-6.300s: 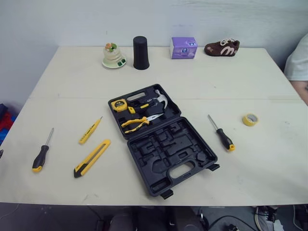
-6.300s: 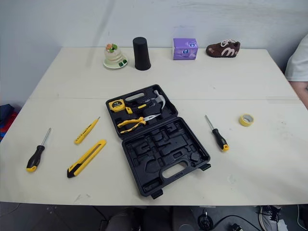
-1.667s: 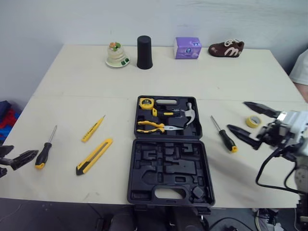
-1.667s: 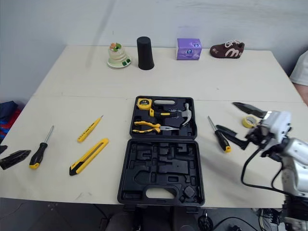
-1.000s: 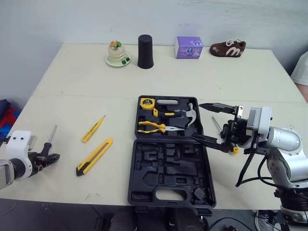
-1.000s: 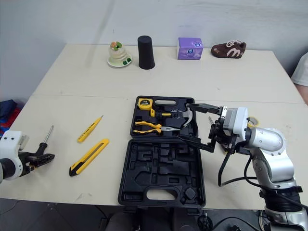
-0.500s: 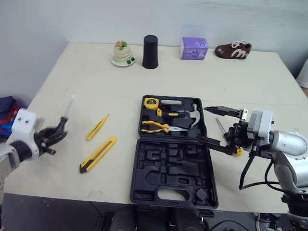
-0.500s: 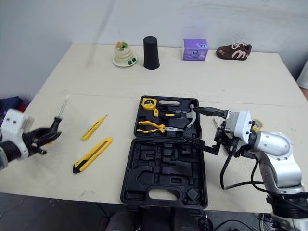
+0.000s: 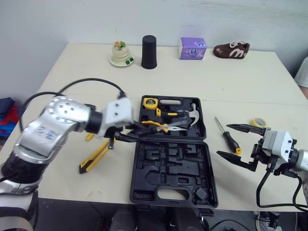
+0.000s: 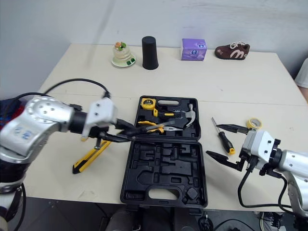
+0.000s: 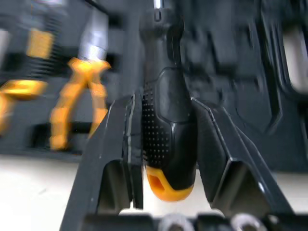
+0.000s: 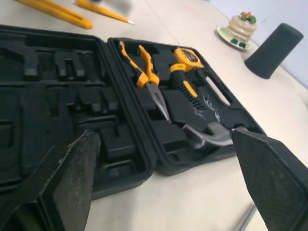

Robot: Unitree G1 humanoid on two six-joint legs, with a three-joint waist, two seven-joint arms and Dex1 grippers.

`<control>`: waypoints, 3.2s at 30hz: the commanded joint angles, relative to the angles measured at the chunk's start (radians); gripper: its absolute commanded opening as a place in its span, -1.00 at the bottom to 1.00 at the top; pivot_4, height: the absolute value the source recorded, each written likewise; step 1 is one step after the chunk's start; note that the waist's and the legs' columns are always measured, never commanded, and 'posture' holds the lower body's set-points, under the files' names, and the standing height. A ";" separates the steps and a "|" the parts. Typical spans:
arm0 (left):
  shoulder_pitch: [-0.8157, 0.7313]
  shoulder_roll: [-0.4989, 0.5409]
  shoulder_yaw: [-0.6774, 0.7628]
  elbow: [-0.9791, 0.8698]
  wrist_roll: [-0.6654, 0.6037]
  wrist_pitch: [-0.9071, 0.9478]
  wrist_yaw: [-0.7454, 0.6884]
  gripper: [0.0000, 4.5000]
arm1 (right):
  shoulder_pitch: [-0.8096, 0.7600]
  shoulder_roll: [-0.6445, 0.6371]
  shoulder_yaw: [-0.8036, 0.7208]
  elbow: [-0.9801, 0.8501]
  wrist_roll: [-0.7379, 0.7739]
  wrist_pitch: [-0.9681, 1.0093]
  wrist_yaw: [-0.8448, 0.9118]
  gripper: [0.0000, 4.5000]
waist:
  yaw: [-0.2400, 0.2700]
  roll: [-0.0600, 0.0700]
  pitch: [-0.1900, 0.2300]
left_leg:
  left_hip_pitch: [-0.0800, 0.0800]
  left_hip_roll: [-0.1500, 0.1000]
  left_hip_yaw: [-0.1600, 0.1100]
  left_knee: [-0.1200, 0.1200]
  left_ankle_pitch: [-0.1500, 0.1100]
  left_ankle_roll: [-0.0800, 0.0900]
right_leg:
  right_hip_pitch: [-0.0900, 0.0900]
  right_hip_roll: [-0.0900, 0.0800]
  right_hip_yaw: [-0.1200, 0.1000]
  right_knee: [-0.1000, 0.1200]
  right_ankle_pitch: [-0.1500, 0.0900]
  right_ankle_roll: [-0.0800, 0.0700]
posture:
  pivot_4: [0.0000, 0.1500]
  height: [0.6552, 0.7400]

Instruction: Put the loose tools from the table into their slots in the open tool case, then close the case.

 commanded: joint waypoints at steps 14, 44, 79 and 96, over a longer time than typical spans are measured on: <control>-0.218 -0.192 -0.326 0.080 0.314 0.195 0.034 -0.52 | 0.135 0.014 -0.082 -0.154 0.004 0.023 -0.071 1.00 | 0.000 -0.001 0.000 | 0.000 0.000 0.000 0.002 0.000 0.001 | 0.000 0.000 0.011 0.001 0.000 0.000 | 1.00 1.00; -0.200 -0.268 -0.177 0.134 0.294 0.044 -0.068 0.58 | 0.148 0.037 -0.075 -0.130 -0.010 -0.014 -0.086 1.00 | 0.003 -0.001 0.000 | 0.001 0.000 0.000 0.005 0.000 0.002 | 0.000 -0.001 0.012 0.006 0.000 0.000 | 1.00 1.00; 0.267 -0.395 -0.033 0.490 0.298 -0.333 0.138 -0.99 | 0.227 0.111 -0.092 -0.074 -0.036 -0.069 -0.114 1.00 | -0.003 0.000 -0.023 | 0.008 0.001 0.000 0.002 -0.001 0.003 | 0.005 -0.001 0.015 0.006 0.000 0.000 | 1.00 1.00; 0.257 -0.310 0.398 0.466 -0.050 -0.545 0.034 -0.02 | 0.339 0.224 -0.320 -0.057 -0.071 0.035 -0.382 1.00 | 0.001 0.005 -0.024 | 0.019 0.010 -0.002 -0.001 -0.014 0.005 | 0.014 0.000 0.016 -0.001 -0.003 -0.005 | 1.00 1.00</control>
